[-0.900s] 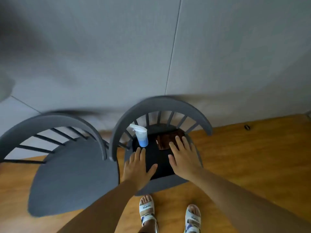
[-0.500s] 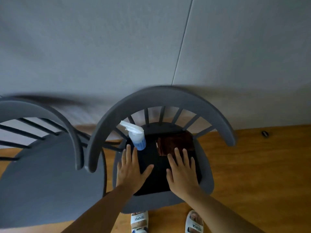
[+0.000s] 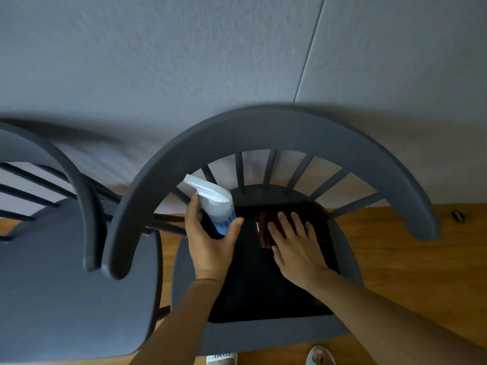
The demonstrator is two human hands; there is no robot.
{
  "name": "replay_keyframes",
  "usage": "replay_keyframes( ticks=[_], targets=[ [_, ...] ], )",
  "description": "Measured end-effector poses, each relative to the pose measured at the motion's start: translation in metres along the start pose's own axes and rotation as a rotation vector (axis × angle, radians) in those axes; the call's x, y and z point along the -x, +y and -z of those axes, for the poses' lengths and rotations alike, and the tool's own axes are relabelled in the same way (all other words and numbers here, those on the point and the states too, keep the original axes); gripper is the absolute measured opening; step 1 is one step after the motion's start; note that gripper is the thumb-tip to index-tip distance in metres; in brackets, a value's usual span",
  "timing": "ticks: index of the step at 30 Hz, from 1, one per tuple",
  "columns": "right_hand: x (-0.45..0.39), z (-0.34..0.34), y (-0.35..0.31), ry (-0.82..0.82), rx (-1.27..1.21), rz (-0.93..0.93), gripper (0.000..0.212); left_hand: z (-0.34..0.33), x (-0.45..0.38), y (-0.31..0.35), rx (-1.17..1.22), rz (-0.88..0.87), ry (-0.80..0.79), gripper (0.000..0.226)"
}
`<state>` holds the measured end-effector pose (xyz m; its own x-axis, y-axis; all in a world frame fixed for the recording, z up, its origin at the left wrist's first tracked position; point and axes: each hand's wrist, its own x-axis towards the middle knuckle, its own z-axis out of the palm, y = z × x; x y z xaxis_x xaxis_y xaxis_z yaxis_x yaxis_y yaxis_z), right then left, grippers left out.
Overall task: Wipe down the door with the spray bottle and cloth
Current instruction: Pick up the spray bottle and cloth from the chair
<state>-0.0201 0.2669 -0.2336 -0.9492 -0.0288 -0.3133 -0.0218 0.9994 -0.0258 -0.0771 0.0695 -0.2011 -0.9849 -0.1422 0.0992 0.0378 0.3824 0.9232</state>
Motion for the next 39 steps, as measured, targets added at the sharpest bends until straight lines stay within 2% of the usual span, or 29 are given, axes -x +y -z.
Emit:
replay_keyframes(
  ticks=[2,8,11,16,20,25,31,39],
  targets=[
    [-0.007,-0.010,0.006,0.004,0.018,0.037,0.060,-0.006,0.000,-0.004,0.015,-0.064,0.020,0.097],
    [-0.027,-0.030,0.025,-0.009,0.090,0.183,0.070,-0.014,-0.014,-0.011,0.109,-0.101,0.057,0.094],
    [-0.033,-0.031,0.036,-0.012,0.123,0.239,0.073,-0.013,-0.025,-0.012,0.108,-0.136,0.029,0.101],
    [-0.039,-0.028,0.041,-0.011,0.142,0.271,0.072,-0.012,-0.028,-0.014,0.089,-0.122,-0.094,0.092],
    [-0.038,-0.026,0.044,0.001,0.130,0.293,0.071,-0.009,-0.035,-0.007,0.067,-0.120,-0.242,0.100],
    [-0.042,-0.022,0.042,0.036,0.113,0.270,0.072,-0.003,-0.034,-0.003,0.090,-0.120,-0.264,0.100],
    [-0.025,-0.035,0.028,0.115,0.083,0.121,0.071,0.007,-0.020,0.003,0.126,-0.195,-0.237,0.096],
    [-0.024,-0.031,0.012,0.087,0.093,0.056,0.065,0.014,-0.017,0.022,0.133,-0.208,-0.283,0.095]
  ],
)
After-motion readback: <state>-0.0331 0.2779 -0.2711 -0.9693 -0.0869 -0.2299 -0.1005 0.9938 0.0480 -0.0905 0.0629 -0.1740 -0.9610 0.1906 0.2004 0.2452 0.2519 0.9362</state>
